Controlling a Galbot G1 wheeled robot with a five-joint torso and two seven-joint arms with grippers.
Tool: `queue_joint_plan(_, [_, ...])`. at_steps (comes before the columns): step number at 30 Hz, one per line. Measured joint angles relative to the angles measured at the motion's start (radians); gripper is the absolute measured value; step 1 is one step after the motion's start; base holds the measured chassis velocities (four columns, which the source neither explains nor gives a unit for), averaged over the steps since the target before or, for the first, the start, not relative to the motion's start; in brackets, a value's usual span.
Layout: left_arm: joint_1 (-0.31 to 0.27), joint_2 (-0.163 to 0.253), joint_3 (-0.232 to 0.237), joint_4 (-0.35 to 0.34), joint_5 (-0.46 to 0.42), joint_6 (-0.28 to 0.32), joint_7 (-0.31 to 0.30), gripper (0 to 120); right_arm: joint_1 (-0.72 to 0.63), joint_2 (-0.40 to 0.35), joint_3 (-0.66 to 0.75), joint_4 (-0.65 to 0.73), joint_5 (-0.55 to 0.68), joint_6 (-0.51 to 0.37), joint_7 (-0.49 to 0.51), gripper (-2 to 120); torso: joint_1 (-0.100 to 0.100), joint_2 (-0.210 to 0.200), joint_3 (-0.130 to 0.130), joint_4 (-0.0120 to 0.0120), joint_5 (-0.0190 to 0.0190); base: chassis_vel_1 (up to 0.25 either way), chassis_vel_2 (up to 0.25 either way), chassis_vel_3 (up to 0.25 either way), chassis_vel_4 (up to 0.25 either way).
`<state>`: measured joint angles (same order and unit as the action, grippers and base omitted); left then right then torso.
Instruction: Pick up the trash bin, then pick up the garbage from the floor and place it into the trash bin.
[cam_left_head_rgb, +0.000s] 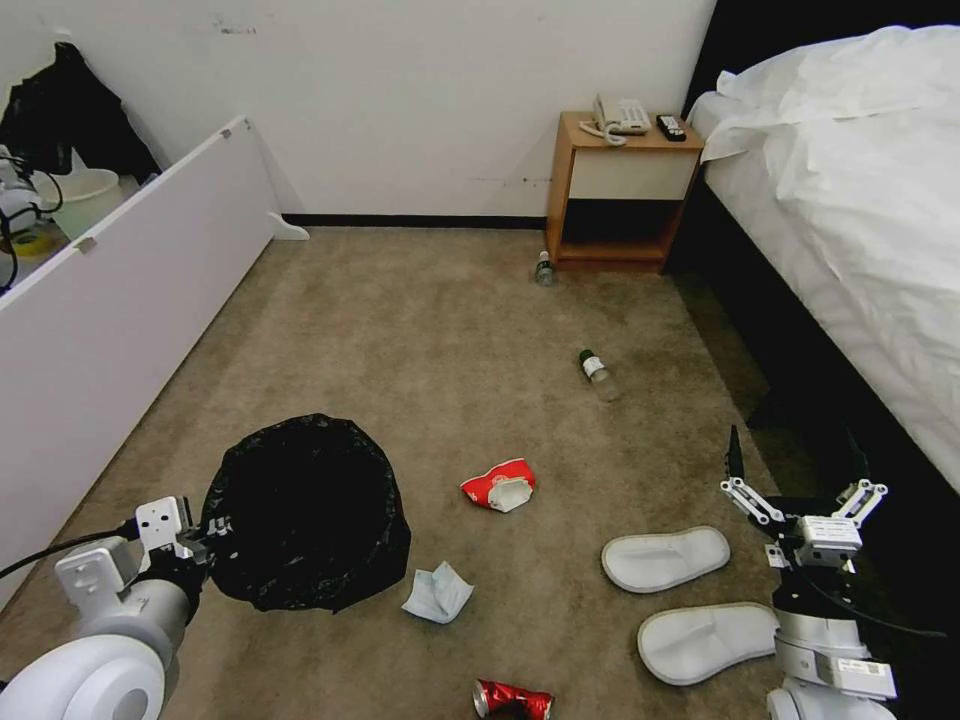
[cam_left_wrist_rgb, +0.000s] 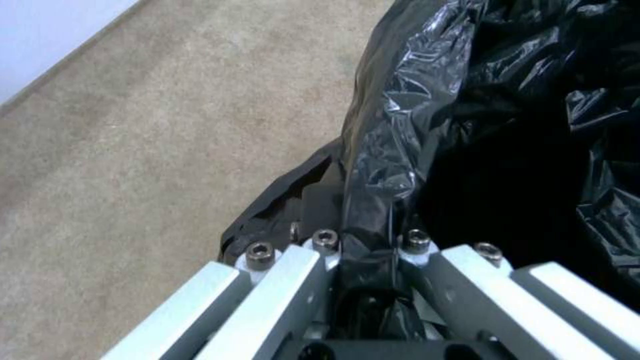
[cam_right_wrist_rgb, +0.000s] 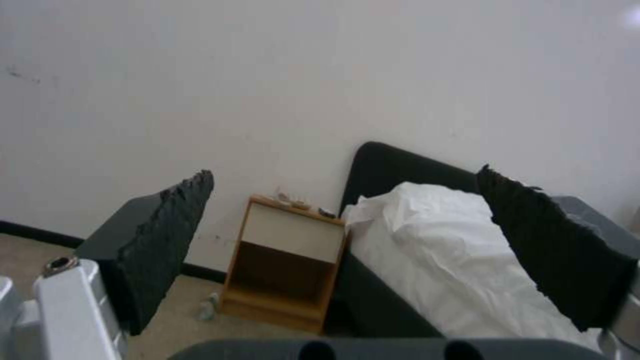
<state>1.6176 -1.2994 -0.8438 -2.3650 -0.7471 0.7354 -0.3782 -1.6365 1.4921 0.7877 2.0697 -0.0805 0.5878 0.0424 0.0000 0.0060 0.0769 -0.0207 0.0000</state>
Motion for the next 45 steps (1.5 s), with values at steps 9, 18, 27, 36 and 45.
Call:
queue_joint_plan(9, [-0.005, 0.000, 0.002, 0.008, 0.000, 0.000, 0.000, 1, 0.001, 0.000, 0.000, -0.003, 0.000, -0.001, -0.001, 100, 0.000, 0.000, 0.000, 0.0000, -0.0001, 0.000, 0.000, 0.000, 0.000])
queue_joint_plan(18, [-0.006, -0.001, 0.004, 0.013, -0.001, 0.000, 0.000, 1, 0.002, 0.003, -0.001, -0.010, -0.004, -0.001, -0.002, 100, 0.000, 0.000, 0.000, 0.0000, 0.0000, 0.006, -0.005, -0.004, 0.006])
queue_joint_plan(27, [-0.006, -0.001, 0.004, 0.016, -0.001, 0.000, 0.000, 1, 0.002, 0.002, -0.003, -0.011, -0.003, 0.000, -0.003, 100, 0.000, 0.000, 0.000, 0.0000, 0.0000, 0.000, 0.000, 0.000, 0.000])
queue_joint_plan(36, [-0.005, -0.003, 0.004, 0.014, -0.002, 0.000, 0.001, 1, 0.001, -0.001, -0.001, -0.007, -0.006, -0.002, -0.004, 100, 0.000, 0.000, 0.000, 0.0000, 0.0000, 0.000, 0.000, 0.000, 0.000])
queue_joint_plan(45, [-0.001, -0.009, 0.005, 0.010, -0.001, 0.000, 0.001, 1, 0.002, -0.007, -0.001, -0.010, 0.000, 0.000, -0.005, 100, 0.000, 0.000, 0.000, -0.0001, 0.0000, 0.021, -0.024, -0.019, 0.026])
